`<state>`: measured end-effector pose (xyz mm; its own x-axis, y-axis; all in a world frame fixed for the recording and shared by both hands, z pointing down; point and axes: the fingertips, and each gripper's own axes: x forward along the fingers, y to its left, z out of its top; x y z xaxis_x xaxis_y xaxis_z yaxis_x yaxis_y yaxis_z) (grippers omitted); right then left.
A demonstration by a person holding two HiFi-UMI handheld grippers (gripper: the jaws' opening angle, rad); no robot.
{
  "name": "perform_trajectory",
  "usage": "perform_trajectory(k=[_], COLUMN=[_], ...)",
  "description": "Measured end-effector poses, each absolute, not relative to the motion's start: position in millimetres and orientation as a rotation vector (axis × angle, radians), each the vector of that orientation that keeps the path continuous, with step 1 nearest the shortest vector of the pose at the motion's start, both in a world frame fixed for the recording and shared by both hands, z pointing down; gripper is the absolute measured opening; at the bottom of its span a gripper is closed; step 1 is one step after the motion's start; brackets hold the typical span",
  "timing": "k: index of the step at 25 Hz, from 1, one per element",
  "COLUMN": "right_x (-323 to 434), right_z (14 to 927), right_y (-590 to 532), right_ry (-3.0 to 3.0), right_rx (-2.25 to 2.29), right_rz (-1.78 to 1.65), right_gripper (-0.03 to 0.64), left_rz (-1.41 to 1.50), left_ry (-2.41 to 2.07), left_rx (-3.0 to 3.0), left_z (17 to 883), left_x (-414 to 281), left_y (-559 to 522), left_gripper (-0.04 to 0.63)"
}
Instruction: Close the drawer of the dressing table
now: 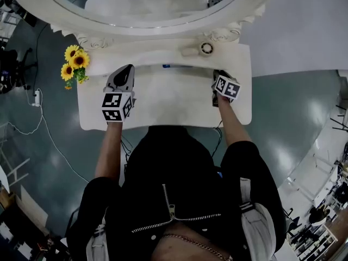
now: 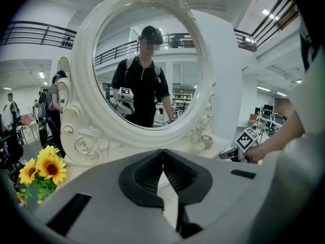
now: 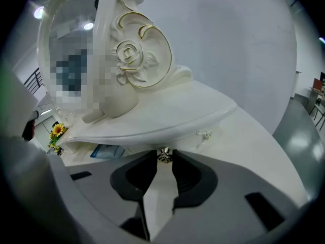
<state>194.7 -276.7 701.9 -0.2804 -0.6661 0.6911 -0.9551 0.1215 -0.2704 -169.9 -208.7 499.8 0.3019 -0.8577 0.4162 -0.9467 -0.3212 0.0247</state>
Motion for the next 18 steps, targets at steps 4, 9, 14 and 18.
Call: perform_trajectory(k=[4,9,14,18], right_x=[195,194,195,198], right_z=[702,703,703,701], right_y=[-278,-278,-277,-265], right_ry=[-2.009,-2.01,-2.001,-1.989], right_rx=[1.573,1.583,1.599,1.591], right_rz=[0.977,0.996,1.02,0.949], right_gripper=[0.1,0.103,0.112,0.121], left_rz=[0.48,0.48,0.477,0.468], left_ry=[-1.648,-1.644,-1.639,-1.636], left_rx=[2.304,2.305,2.317,2.324], left_z=[499,500,498,497], left_x=[-172,-172,-171,-170], left_y=[-210,-208,-207,-205], left_gripper=[0.021,0.021,0.021,0.021])
